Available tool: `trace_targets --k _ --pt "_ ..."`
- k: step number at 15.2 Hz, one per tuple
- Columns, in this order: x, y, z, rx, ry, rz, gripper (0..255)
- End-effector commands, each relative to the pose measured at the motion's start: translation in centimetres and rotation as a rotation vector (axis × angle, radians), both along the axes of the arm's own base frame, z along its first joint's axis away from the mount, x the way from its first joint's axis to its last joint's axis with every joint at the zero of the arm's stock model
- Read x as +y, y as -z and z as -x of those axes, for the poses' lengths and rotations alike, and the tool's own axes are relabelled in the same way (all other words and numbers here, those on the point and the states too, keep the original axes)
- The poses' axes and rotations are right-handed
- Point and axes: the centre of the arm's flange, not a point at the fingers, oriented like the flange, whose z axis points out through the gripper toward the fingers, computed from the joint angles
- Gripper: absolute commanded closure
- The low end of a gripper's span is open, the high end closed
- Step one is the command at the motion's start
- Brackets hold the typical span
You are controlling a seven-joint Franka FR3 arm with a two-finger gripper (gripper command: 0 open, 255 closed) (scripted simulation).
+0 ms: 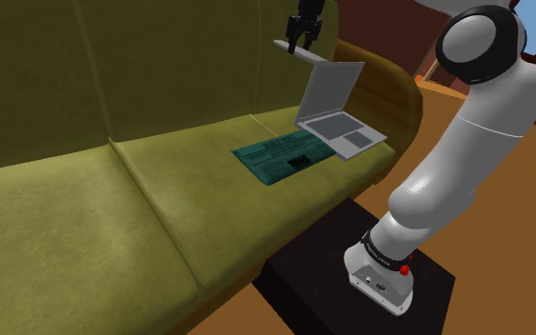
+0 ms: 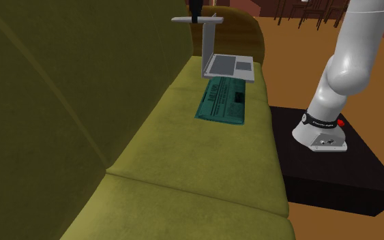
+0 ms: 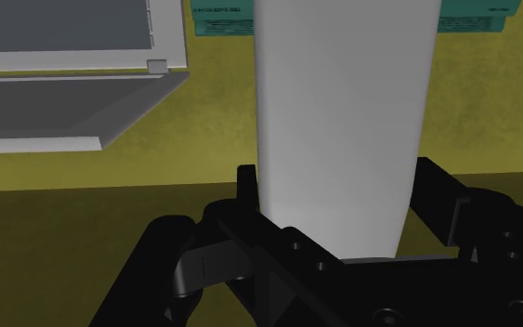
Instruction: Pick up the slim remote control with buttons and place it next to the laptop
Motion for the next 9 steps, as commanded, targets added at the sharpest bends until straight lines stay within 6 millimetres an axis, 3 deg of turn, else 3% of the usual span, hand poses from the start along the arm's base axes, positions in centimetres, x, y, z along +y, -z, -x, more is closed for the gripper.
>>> trace_targets --k 1,9 --pt "-0.1 1.2 0.0 -0.001 0.000 0.000 255" --pt "-0.1 5.4 0.0 -0.001 0.000 0.000 255"
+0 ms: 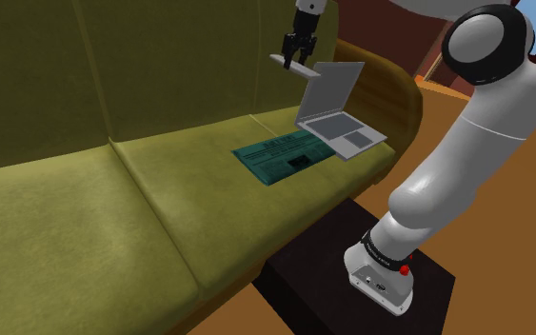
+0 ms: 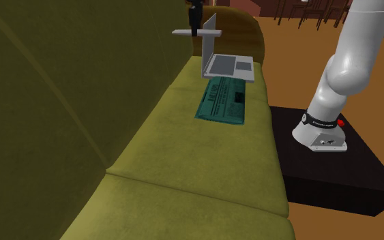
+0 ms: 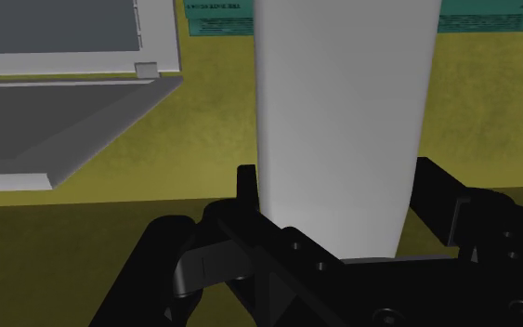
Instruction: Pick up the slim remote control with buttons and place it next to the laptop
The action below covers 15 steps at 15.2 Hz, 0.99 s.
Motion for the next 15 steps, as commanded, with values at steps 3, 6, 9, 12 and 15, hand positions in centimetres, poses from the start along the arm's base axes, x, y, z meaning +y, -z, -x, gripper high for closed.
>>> trace_targets --k 3,6,9,12,15 --pt "0.0 2.1 0.1 -0.001 0.000 0.000 255" --pt "0.0 3.6 0.1 -0.001 0.000 0.000 255" --pt "0.0 5.2 0.1 -0.001 0.000 0.000 255" --pt "0.0 6.8 0.1 -0.001 0.000 0.000 255" --pt "0.0 8.4 0.1 -0.001 0.000 0.000 255"
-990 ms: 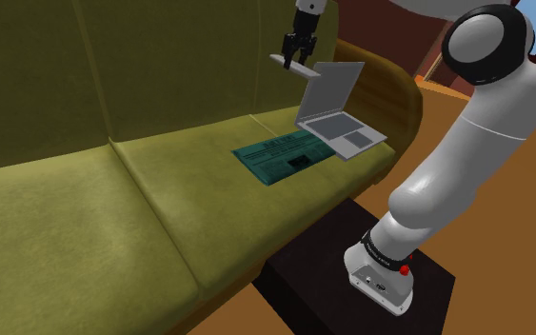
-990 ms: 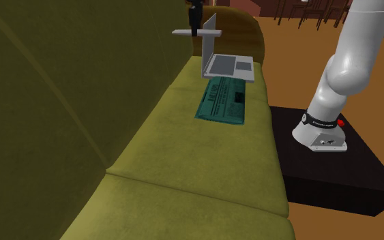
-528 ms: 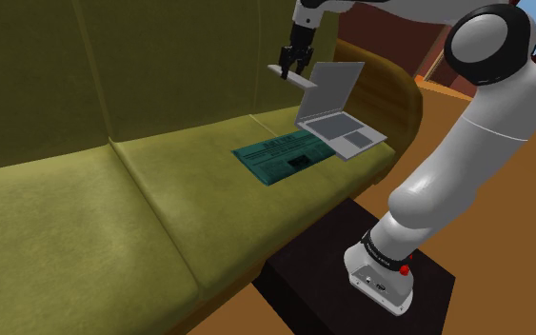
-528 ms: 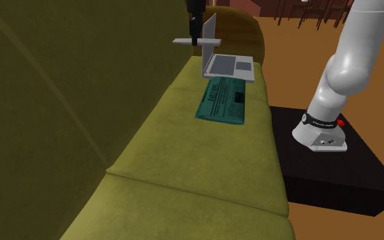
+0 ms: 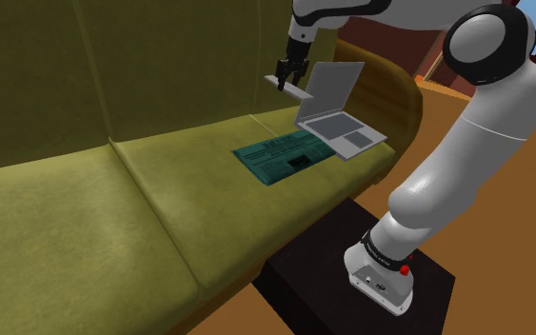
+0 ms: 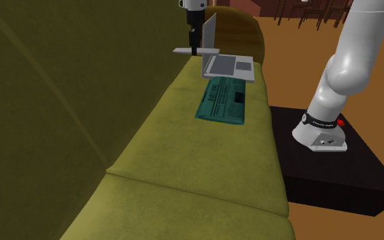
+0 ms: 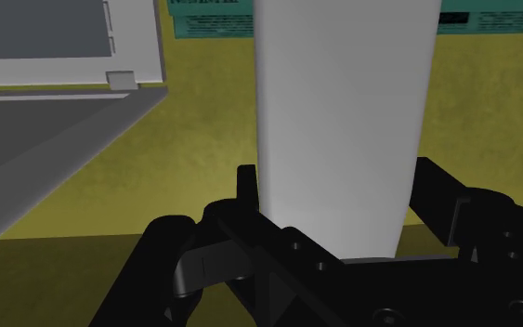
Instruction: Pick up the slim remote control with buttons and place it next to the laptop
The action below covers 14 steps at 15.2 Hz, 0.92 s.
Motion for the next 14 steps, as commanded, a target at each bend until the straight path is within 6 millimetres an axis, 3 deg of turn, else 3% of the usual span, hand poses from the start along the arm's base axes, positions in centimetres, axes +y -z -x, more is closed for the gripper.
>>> trace_targets --k 1,14 --pt "0.0 1.1 0.1 -0.001 0.000 0.000 255" --pt "0.0 8.0 0.1 -0.001 0.000 0.000 255"
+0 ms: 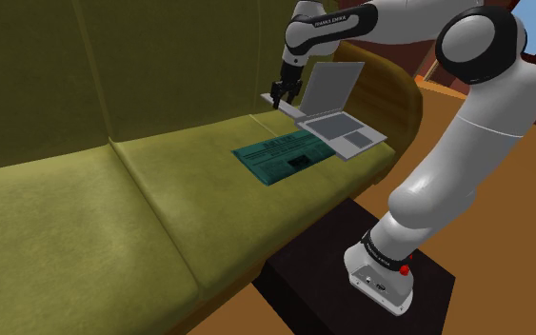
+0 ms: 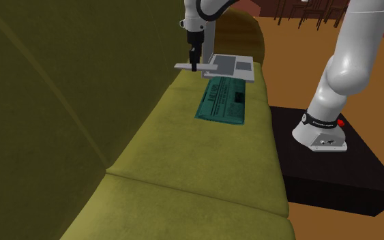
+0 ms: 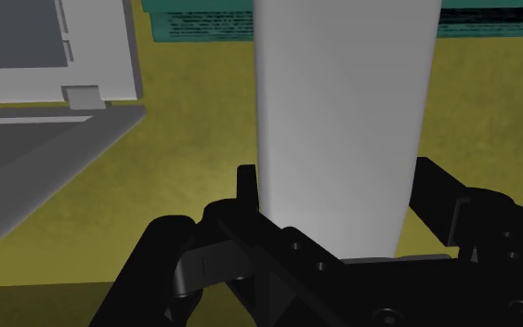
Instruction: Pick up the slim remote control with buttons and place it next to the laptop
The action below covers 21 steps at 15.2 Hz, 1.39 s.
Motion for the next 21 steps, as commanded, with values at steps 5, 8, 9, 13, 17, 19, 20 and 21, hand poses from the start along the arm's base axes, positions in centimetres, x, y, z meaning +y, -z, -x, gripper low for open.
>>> trace_targets --k 5,8,9,13,17,19,20,21 --pt "0.1 3.1 0.0 -0.001 0.000 0.000 255" --pt "0.1 4.7 0.0 -0.001 0.000 0.000 255" --pt "0.1 5.2 0.0 -0.001 0.000 0.000 255" --pt "0.1 7.3 0.0 -0.001 0.000 0.000 255" --pt "0.1 8.4 0.0 -0.001 0.000 0.000 255" --pt "0.1 8.4 0.0 -0.001 0.000 0.000 255" --pt "0.1 8.4 0.0 -0.001 0.000 0.000 255" --pt "0.1 8.4 0.0 -0.001 0.000 0.000 255"
